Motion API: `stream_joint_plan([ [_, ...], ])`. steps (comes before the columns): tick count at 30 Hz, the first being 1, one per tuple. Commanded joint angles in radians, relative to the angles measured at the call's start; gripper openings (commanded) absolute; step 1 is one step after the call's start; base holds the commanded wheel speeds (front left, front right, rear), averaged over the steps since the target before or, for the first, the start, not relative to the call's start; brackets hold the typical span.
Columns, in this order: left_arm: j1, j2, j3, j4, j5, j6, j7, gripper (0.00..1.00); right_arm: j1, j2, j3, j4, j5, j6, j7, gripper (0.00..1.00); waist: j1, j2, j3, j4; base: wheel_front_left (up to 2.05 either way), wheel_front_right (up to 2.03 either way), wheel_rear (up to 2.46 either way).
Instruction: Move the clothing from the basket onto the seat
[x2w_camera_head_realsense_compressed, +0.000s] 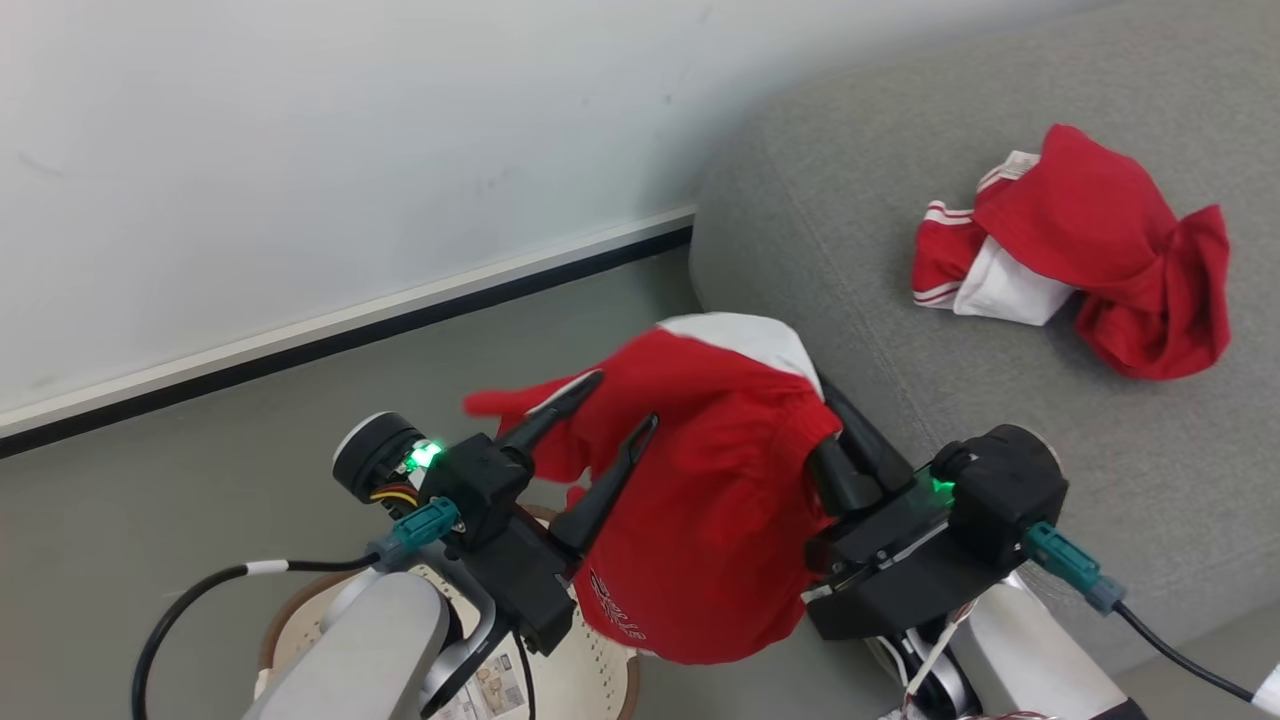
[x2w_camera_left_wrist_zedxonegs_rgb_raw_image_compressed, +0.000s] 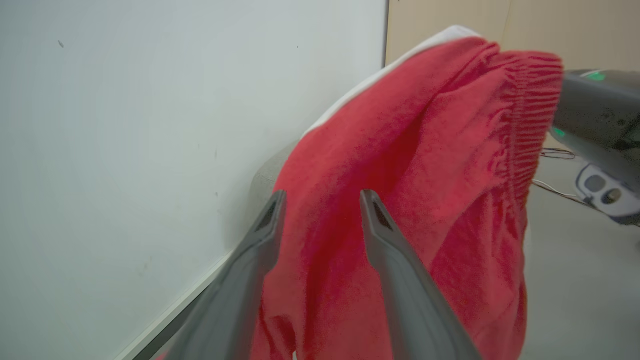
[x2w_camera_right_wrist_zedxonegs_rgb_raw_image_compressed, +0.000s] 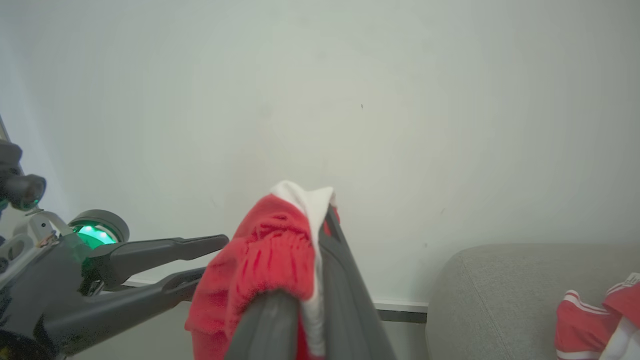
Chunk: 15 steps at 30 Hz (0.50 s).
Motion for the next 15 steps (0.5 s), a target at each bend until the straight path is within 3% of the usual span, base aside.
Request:
stream_joint_plan([
  [1,-0.004,0.012,-0.001,0.002,-0.004,0.004,0.004,1.00,-0.007,0.002,-0.015,-0.009,-0.010,0.000,-0.001,0.00,-0.0001,-0.0001,0.010,-0.026,0.00,0.00,0.00],
  [15,-0.015,0.049,-0.024,-0.014,-0.016,0.007,0.038,1.00,0.014,0.018,-0.118,-0.082,-0.041,0.000,-0.001,0.00,-0.0001,-0.0001,0.054,-0.189,0.00,0.00,0.00],
])
